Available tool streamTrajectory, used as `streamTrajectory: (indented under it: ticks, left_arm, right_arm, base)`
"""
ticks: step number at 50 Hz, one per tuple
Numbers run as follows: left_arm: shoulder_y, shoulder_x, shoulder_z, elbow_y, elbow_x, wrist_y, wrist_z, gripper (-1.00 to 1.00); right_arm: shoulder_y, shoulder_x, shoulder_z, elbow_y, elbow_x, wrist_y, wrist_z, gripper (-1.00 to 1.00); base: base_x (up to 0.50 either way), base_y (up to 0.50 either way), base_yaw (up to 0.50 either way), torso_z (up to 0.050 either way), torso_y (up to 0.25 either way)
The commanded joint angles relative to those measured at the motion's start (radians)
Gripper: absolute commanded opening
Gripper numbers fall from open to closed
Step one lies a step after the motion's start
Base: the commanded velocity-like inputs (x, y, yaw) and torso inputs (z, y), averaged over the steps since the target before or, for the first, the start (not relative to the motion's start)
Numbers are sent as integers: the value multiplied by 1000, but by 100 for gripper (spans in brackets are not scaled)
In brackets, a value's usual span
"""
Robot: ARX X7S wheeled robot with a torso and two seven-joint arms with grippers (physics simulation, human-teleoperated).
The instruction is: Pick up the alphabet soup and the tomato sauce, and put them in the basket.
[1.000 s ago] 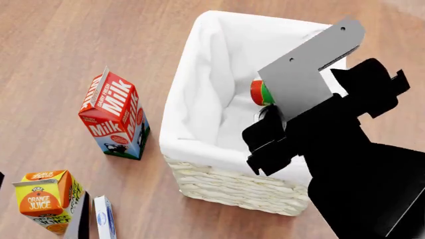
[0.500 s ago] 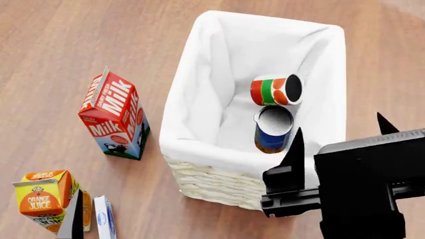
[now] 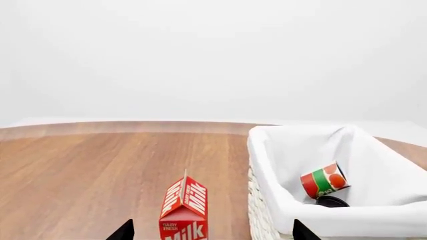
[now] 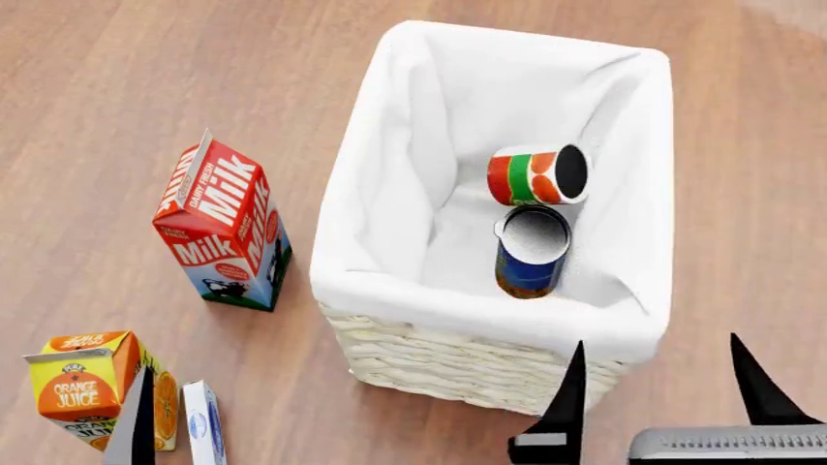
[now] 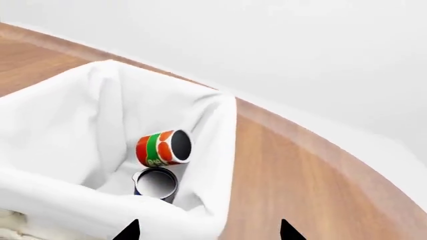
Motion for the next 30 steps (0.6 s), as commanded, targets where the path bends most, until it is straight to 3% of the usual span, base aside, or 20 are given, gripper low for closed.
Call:
streamTrajectory:
  ticks: [1, 12, 30]
  left_arm:
    - [-1, 0, 1, 2, 1, -2, -1, 100]
    - [-2, -6, -3, 7, -3, -1, -5, 100]
    - [-1, -10, -5, 9, -3, 3, -6, 100]
  right_arm:
    - [-129, -20, -4, 14, -78, -134, 2, 100]
    - [-239, -63, 19, 54, -119, -278, 12, 100]
    - [-283, -73, 18, 66, -147, -319, 21, 100]
  base:
    - [0, 0, 0, 0, 0]
    - [0, 0, 0, 0, 0]
    - [0, 0, 0, 0, 0]
